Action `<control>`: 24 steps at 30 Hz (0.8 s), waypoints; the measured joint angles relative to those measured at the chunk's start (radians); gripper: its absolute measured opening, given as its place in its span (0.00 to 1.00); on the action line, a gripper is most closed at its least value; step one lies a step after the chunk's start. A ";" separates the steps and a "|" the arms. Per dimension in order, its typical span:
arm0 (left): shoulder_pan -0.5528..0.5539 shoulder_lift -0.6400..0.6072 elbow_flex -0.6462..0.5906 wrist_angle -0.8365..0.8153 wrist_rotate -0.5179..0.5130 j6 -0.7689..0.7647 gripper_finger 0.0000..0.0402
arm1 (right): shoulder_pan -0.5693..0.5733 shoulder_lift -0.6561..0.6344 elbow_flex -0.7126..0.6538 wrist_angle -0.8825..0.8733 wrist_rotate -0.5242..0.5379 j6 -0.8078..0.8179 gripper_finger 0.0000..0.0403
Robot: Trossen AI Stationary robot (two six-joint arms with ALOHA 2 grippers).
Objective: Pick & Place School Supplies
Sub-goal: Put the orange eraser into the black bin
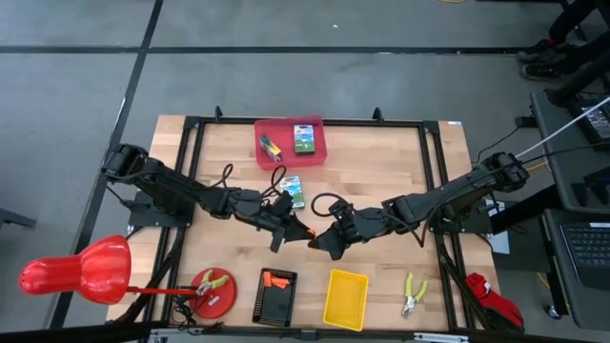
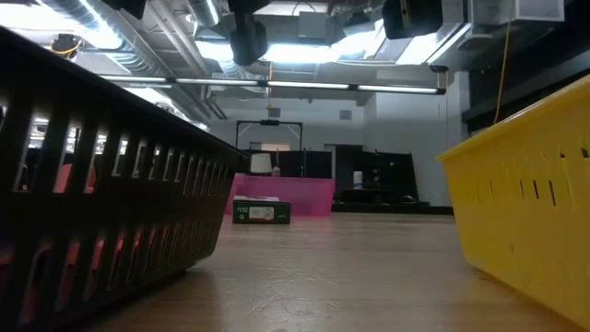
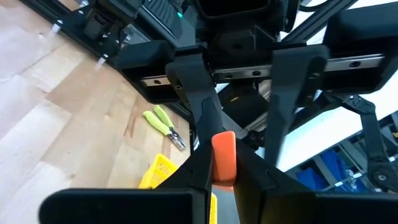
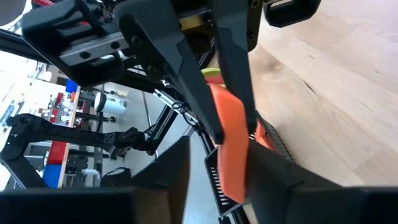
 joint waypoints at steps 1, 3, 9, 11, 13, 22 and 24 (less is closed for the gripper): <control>0.001 0.000 0.000 -0.002 -0.003 0.002 0.08 | 0.002 0.000 0.000 0.000 0.002 0.000 0.38; 0.007 0.001 0.000 -0.005 -0.005 0.003 0.08 | 0.006 0.000 0.000 0.000 0.011 0.000 0.44; 0.038 0.002 -0.002 -0.010 0.005 0.020 0.08 | 0.020 -0.002 0.001 -0.008 0.031 0.008 0.56; 0.052 0.004 -0.002 -0.012 0.022 0.024 0.08 | 0.026 -0.002 0.003 -0.030 0.043 0.014 0.58; 0.066 0.004 -0.003 -0.020 0.026 0.030 0.08 | 0.033 -0.004 0.004 -0.073 0.051 0.033 0.59; 0.082 0.005 -0.003 -0.018 0.067 0.030 0.08 | 0.034 -0.004 0.005 -0.155 0.088 0.056 0.60; 0.087 0.005 -0.003 -0.020 0.067 0.037 0.08 | 0.039 -0.004 0.005 -0.175 0.084 0.060 0.60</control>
